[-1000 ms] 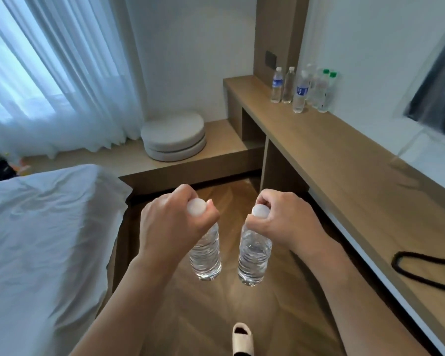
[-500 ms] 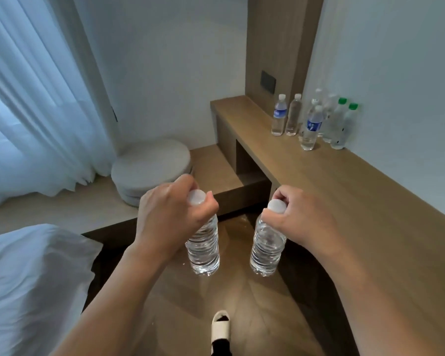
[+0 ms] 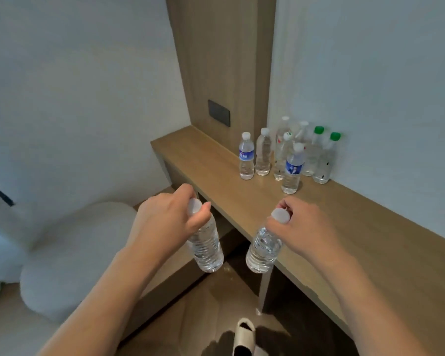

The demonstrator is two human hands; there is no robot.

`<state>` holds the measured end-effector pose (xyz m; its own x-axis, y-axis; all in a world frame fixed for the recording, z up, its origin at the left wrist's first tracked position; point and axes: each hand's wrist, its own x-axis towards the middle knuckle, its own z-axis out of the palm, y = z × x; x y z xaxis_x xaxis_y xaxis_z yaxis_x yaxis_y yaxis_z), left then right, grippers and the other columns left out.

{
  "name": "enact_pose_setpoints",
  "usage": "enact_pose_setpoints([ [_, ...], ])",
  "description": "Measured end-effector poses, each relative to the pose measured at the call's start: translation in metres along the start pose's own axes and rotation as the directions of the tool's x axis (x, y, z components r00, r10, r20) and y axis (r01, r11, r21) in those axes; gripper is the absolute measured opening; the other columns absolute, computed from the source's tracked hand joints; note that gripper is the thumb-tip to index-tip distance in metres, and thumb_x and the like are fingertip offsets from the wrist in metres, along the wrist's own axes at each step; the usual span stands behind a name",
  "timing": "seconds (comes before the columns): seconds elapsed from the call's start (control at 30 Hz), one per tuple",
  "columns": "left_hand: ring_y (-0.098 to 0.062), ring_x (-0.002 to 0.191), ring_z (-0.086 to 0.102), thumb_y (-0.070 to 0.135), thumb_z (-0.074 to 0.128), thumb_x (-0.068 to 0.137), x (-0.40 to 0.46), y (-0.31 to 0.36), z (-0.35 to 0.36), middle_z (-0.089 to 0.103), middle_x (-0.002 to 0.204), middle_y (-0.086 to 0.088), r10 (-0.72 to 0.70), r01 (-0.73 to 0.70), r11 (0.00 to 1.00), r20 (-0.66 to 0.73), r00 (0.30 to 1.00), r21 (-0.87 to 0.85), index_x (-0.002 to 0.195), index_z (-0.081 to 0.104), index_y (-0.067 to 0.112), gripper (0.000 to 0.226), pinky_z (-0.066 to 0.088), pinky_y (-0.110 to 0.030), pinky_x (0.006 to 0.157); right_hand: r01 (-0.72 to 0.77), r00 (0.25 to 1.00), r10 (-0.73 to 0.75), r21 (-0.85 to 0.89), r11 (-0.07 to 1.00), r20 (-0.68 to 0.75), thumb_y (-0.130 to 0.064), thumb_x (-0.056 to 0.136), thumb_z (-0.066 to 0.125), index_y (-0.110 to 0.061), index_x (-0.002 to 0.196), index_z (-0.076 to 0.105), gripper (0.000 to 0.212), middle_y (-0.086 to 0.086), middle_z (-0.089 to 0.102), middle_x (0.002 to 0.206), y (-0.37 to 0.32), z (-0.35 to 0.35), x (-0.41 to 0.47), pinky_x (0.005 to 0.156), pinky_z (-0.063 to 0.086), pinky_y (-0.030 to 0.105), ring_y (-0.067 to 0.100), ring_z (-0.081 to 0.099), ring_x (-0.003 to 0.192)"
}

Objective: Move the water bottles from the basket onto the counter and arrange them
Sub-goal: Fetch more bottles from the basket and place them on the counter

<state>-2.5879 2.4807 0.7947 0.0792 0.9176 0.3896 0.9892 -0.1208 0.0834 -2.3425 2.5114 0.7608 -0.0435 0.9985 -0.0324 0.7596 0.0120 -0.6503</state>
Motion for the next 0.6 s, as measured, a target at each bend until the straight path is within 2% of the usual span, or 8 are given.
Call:
enact_pose_setpoints([
  [0.1, -0.022, 0.058, 0.059, 0.064, 0.032, 0.091, 0.064, -0.025, 0.039, 0.059, 0.063, 0.003, 0.055, -0.062, 0.995, 0.090, 0.994, 0.073, 0.092, 0.051, 0.020, 0.048, 0.050, -0.036, 0.054, -0.022, 1.000, 0.022, -0.043, 0.999, 0.007, -0.040, 0.076, 0.068, -0.027, 0.081, 0.055, 0.019, -0.008, 0.061, 0.077, -0.003, 0.018, 0.070, 0.058, 0.045, 0.032, 0.013, 0.058, 0.072],
  [0.23, -0.021, 0.060, 0.058, 0.061, 0.029, 0.097, 0.143, -0.047, 0.087, 0.052, 0.064, 0.004, 0.169, -0.193, 0.975, 0.202, 0.965, 0.107, 0.099, 0.045, 0.019, 0.044, 0.046, -0.034, 0.054, -0.067, 0.998, 0.064, -0.119, 0.991, -0.022, -0.041, 0.074, 0.067, -0.025, 0.080, 0.053, 0.022, -0.008, 0.058, 0.075, -0.001, 0.032, 0.159, 0.055, 0.040, 0.030, 0.013, 0.055, 0.069],
  [0.37, -0.024, 0.064, 0.060, 0.059, 0.034, 0.098, 0.215, -0.067, 0.128, 0.057, 0.068, 0.002, 0.243, -0.258, 0.965, 0.240, 0.940, 0.035, 0.101, 0.047, 0.017, 0.044, 0.048, -0.037, 0.056, -0.135, 0.990, 0.127, -0.161, 0.978, -0.060, -0.043, 0.075, 0.065, -0.023, 0.083, 0.050, 0.026, -0.003, 0.059, 0.074, -0.002, 0.045, 0.229, 0.054, 0.037, 0.031, 0.020, 0.056, 0.069],
  [0.43, -0.027, 0.069, 0.062, 0.058, 0.035, 0.098, 0.246, -0.075, 0.147, 0.055, 0.069, 0.001, 0.259, -0.269, 0.963, 0.273, 0.926, -0.002, 0.100, 0.046, 0.016, 0.043, 0.042, -0.037, 0.055, -0.182, 0.983, 0.172, -0.162, 0.970, -0.070, -0.043, 0.077, 0.062, -0.023, 0.085, 0.049, 0.025, -0.003, 0.059, 0.075, -0.003, 0.054, 0.256, 0.053, 0.036, 0.030, 0.023, 0.056, 0.072],
  [0.5, -0.032, 0.077, 0.063, 0.057, 0.037, 0.097, 0.277, -0.082, 0.168, 0.062, 0.076, -0.005, 0.282, -0.283, 0.958, 0.275, 0.919, -0.036, 0.101, 0.046, 0.016, 0.042, 0.034, -0.036, 0.056, -0.225, 0.973, 0.214, -0.165, 0.960, -0.082, -0.042, 0.080, 0.061, -0.022, 0.087, 0.049, 0.024, -0.004, 0.057, 0.077, -0.004, 0.061, 0.284, 0.052, 0.033, 0.030, 0.023, 0.056, 0.074],
  [0.6, -0.037, 0.083, 0.064, 0.057, 0.039, 0.097, 0.315, -0.092, 0.206, 0.068, 0.087, -0.011, 0.308, -0.289, 0.951, 0.274, 0.911, -0.107, 0.102, 0.045, 0.016, 0.042, 0.033, -0.036, 0.058, -0.284, 0.958, 0.272, -0.175, 0.943, -0.093, -0.042, 0.084, 0.060, -0.022, 0.091, 0.046, 0.026, -0.003, 0.056, 0.079, -0.006, 0.075, 0.320, 0.054, 0.033, 0.031, 0.023, 0.055, 0.076],
])
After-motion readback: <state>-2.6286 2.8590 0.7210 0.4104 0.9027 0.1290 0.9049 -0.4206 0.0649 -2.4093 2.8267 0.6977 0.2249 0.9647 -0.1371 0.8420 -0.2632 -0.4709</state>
